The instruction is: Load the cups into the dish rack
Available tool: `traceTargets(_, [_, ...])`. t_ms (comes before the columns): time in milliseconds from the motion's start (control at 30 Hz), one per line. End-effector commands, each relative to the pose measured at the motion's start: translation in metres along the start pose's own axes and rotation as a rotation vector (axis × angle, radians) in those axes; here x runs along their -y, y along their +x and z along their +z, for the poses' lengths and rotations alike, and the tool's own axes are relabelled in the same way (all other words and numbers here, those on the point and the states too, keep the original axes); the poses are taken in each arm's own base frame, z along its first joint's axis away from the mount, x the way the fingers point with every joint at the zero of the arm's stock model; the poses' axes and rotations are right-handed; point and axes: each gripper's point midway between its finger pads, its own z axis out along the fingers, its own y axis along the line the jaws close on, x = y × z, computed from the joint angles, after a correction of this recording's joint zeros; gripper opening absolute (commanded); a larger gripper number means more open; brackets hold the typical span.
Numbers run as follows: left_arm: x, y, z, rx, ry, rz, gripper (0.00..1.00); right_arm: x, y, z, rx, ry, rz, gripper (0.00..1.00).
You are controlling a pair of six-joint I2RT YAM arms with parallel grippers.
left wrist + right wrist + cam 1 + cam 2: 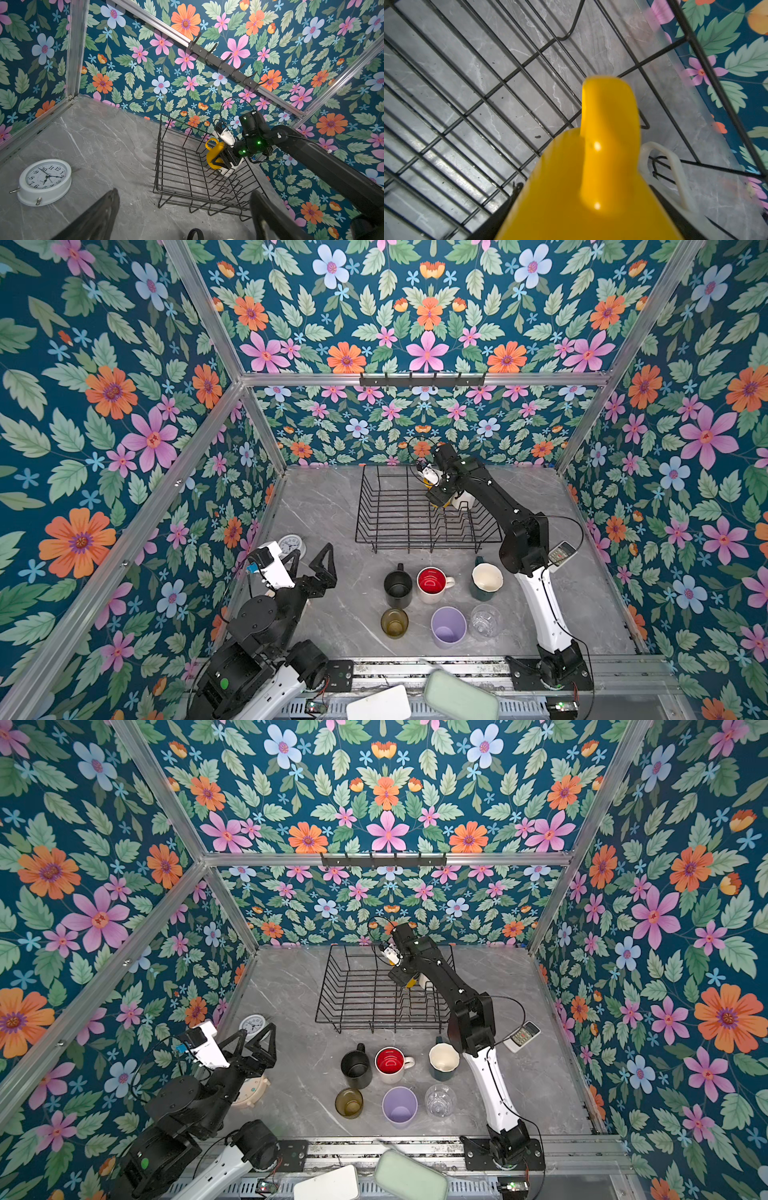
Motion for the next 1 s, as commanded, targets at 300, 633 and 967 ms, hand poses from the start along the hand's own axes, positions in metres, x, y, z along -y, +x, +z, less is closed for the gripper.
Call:
traceTargets(300, [0.001,-0.002,-0.001,0.007,0.008,-0.007,1.00,-0.011,0.012,-0.017,-0.042,-0.048,-0.014,0.31])
traceTargets(633, [0.002,-0.003,-0.001,0.010,0.012,-0.012,1.00,-0.009,0.004,-0.035,-0.006,-0.044,0.000,0.29])
traceTargets(967, [0.001,-0.004,-0.002,0.014,0.011,-0.014,1.00,-0.019,0.013,-0.016,-0.041,-0.084,-0.016,0.29])
